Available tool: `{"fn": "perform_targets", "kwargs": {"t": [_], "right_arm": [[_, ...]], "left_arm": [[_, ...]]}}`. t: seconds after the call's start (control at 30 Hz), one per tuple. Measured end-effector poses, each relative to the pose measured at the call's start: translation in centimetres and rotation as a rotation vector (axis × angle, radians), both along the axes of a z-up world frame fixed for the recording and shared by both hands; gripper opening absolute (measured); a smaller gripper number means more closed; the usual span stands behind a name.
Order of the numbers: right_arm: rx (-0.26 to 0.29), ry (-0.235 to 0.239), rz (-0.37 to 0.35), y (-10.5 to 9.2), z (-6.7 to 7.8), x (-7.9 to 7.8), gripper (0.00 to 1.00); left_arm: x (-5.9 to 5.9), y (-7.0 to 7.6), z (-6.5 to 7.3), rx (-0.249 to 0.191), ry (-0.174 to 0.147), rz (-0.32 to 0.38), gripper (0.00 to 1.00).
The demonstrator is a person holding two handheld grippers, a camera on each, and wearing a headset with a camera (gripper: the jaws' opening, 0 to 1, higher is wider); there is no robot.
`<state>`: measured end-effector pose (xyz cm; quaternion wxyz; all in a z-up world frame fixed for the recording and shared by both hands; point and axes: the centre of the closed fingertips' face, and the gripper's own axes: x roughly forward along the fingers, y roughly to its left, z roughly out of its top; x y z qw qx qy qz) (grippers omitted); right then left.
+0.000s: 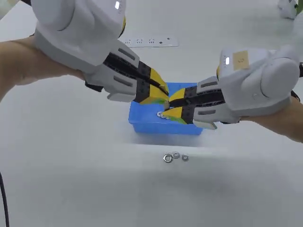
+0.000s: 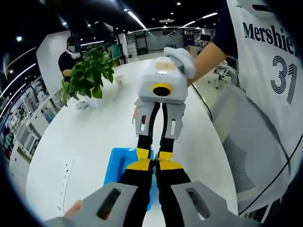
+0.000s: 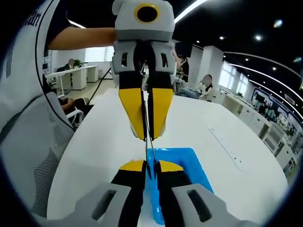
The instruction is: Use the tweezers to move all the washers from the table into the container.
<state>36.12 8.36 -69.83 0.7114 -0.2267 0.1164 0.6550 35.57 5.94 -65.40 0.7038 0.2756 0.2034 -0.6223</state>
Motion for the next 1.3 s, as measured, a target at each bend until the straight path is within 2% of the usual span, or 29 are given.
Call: {"fn": "perform_targets", "kwargs": {"t": [0.2, 0.43, 0.67, 0.8, 1.03, 1.07, 1.27, 1.3], "right_arm": [[0.006, -0.004, 0.024, 0.1, 0.2, -2.4, 0.10], [0.008, 0.020, 0.040, 0.4, 0.1, -4.3, 0.10], [-0.004, 0.022, 0.055, 0.4, -0.6, -5.6, 0.10], [-0.009, 0.032, 0.061, 0.5, -1.5, -6.3, 0.10], [-0.028, 0.056, 0.063, 0.4, -2.8, -7.0, 0.10], [-0.036, 0.048, 0.061, 0.3, -3.0, -6.8, 0.10], [-0.079, 0.051, 0.051, -0.1, -4.5, -6.2, 0.10], [-0.087, 0.051, 0.051, -0.2, -4.8, -6.2, 0.11]], "left_arm": [[-2.3, 0.0, 0.3, -0.015, -0.004, 0.003, 0.07], [-4.6, -0.6, 0.5, -0.044, -0.005, 0.020, 0.07], [-5.9, -0.3, 0.1, -0.073, 0.008, 0.052, 0.07], [-6.6, -0.1, -0.7, -0.076, 0.023, 0.064, 0.07], [-7.1, -0.1, -1.9, -0.096, 0.041, 0.093, 0.07], [-6.9, -0.1, -2.1, -0.099, 0.029, 0.100, 0.07], [-6.1, -0.3, -3.5, -0.110, 0.059, 0.119, 0.07], [-6.1, -0.3, -3.8, -0.113, 0.074, 0.122, 0.07]]}}
